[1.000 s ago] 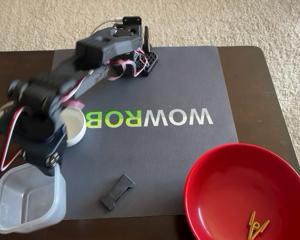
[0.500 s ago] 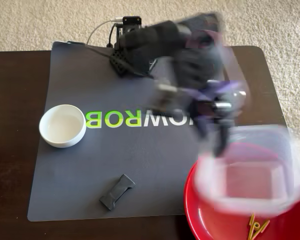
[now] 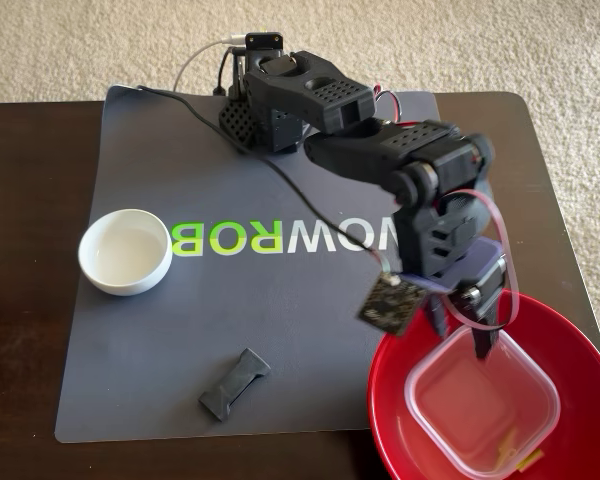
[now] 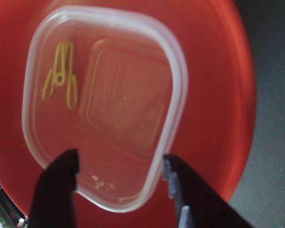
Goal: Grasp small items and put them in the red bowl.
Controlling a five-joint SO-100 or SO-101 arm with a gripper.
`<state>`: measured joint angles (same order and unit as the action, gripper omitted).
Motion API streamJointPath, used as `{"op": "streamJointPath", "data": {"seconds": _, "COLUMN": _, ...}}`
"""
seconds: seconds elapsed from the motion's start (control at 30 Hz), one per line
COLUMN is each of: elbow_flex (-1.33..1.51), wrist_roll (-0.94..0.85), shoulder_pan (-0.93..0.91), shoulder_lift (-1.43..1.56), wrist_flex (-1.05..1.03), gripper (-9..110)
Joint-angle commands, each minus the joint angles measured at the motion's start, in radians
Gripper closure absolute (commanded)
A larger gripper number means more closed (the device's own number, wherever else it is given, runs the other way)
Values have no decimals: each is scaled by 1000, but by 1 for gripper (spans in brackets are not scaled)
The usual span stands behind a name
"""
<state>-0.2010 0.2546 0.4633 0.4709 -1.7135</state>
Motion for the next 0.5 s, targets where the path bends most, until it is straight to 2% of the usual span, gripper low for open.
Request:
{"op": "streamJointPath", "data": {"seconds": 0.0, "elbow_flex": -35, "wrist_roll": -41, "shoulder_pan": -31, "shoulder_lift": 114, "wrist_flex": 2, "gripper": 74}}
{"op": "streamJointPath", "data": {"seconds": 0.13, "elbow_flex": 26, "wrist_roll": -117, "shoulder_pan": -121, "shoulder_lift": 318, "wrist_flex": 0, "gripper": 74}}
{"op": "streamJointPath", "data": {"seconds": 0.27, "elbow_flex": 410, "wrist_roll": -130, "shoulder_pan": -304, "shoulder_lift": 545, "wrist_flex": 0, "gripper": 74}}
{"op": "streamJointPath", "data": {"seconds": 0.37, "elbow_flex": 597, "wrist_roll": -43, "shoulder_pan": -456, "shoulder_lift": 534, "wrist_flex": 0, "gripper": 75}}
{"op": "streamJointPath", "data": {"seconds": 0.47, "elbow_flex": 632, "wrist_roll": 132, "shoulder_pan": -546, "shoulder_lift": 422, "wrist_flex": 0, "gripper": 75}}
